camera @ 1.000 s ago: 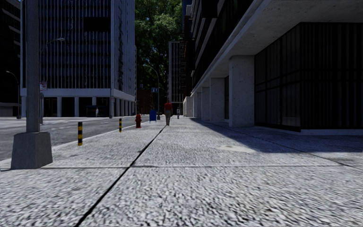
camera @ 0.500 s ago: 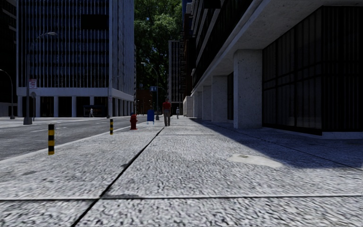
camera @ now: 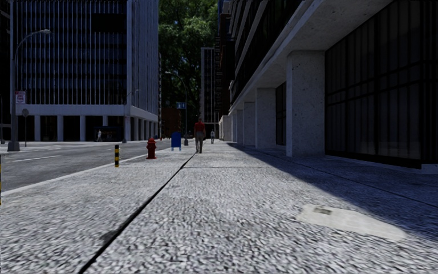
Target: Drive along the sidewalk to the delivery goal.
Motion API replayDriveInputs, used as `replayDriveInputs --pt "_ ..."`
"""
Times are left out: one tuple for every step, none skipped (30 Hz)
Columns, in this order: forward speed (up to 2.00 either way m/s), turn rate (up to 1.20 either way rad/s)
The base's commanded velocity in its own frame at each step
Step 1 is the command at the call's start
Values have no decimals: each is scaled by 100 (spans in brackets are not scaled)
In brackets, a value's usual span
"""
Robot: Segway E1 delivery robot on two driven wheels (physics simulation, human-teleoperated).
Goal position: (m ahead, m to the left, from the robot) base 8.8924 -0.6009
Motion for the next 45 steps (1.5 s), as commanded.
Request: replayDriveInputs --pt "200 -31" --pt "200 -36" --pt "200 -36" --pt "200 -38" --pt "200 -16" --pt "200 0" --pt "200 0" --pt "200 0" --pt "200 0" --pt "200 0" --pt "200 0" --pt "200 0" --pt "200 0" --pt "200 0" --pt "200 0" --pt "200 0" --pt "200 0" --pt "200 0" --pt "200 0" --pt "200 0" --pt "200 0" --pt "200 0" --pt "200 0" --pt "200 0" --pt "200 0" --pt "200 0" --pt "200 0" --pt "200 0" --pt "200 0" --pt "200 0" --pt "200 0" --pt "200 0" --pt "200 0" --pt "200 0" --pt "200 0" --pt "200 0" --pt "200 0" --pt "200 0" --pt "200 0" --pt "200 0" --pt "200 0" --pt "200 0" --pt "200 0" --pt "200 0" --pt "200 0"
